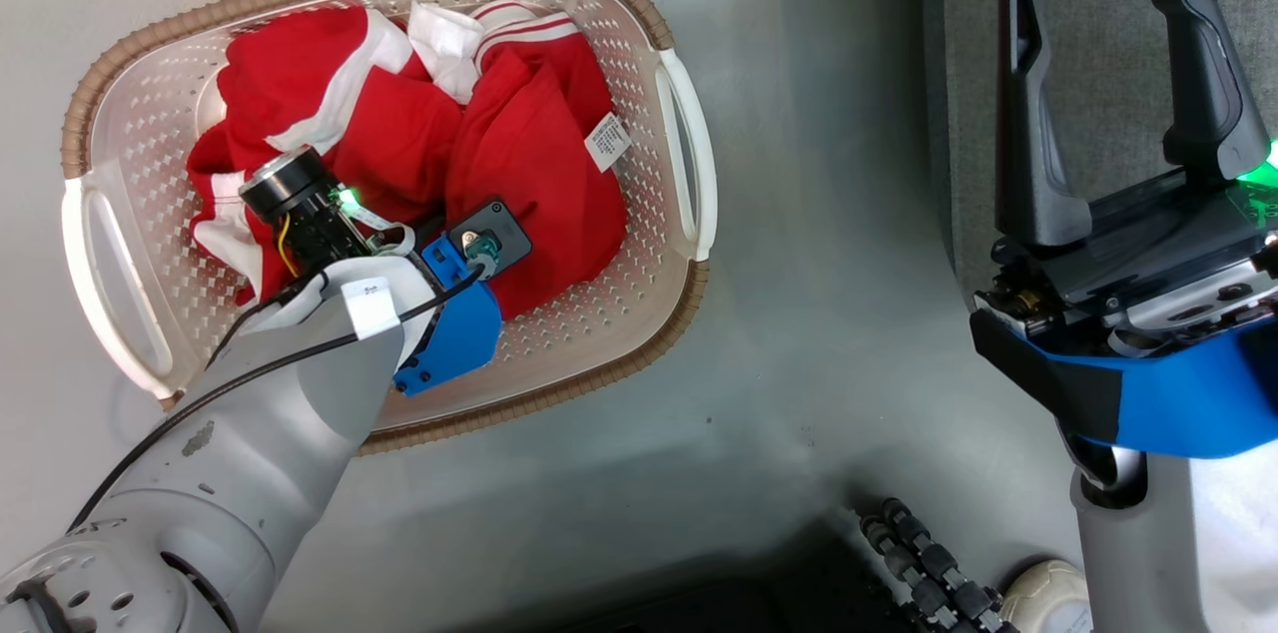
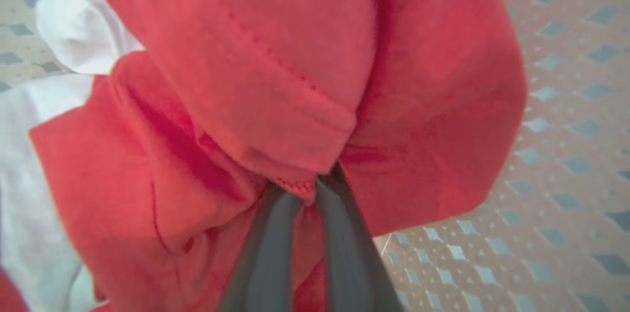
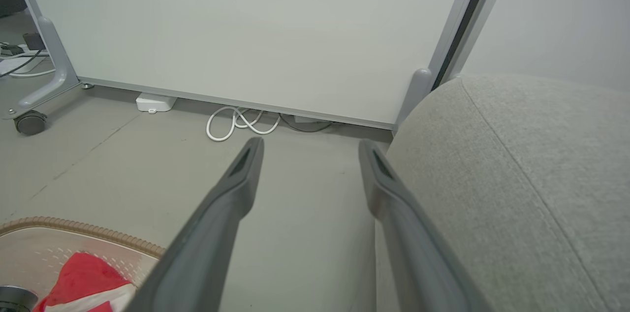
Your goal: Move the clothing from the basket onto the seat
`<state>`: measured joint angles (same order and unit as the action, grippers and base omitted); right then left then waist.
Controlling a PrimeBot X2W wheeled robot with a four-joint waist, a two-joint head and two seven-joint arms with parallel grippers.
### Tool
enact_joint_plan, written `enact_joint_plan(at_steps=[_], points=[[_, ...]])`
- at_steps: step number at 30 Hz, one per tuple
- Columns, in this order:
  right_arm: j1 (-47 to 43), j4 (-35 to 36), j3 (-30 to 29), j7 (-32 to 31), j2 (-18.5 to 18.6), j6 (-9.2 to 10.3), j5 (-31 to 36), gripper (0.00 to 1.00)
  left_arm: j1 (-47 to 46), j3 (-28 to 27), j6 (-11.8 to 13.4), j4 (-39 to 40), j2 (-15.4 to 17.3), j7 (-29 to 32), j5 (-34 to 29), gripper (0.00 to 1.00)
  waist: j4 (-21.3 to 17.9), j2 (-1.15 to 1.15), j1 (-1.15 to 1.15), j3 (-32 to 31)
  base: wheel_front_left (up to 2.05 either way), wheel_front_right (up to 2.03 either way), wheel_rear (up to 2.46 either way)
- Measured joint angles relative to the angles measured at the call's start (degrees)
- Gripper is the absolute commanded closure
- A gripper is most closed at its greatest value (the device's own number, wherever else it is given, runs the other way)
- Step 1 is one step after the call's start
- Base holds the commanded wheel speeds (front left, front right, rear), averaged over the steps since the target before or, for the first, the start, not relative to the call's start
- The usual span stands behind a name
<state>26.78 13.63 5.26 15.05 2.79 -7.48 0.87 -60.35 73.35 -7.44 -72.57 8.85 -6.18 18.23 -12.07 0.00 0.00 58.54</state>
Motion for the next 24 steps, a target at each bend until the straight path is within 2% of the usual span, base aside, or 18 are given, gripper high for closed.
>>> enact_joint_plan(at_steps=[13,24], points=[[0.43,-2.23,-0.19,0.0,-0.01,0.0,1.02,0.0,0.92,0.0,0.0,0.45,-2.47,-7.05,4.15,1.0,2.64,0.0,0.0,-4.98,0.0,0.0,0.0],[-0.07,-5.76,-0.54,0.0,-0.01,0.0,1.63,0.0,4.37,-2.07,0.0,4.34,-3.37,-8.8,8.28,1.0,5.95,0.0,-0.01,-13.17,0.0,0.0,0.0]])
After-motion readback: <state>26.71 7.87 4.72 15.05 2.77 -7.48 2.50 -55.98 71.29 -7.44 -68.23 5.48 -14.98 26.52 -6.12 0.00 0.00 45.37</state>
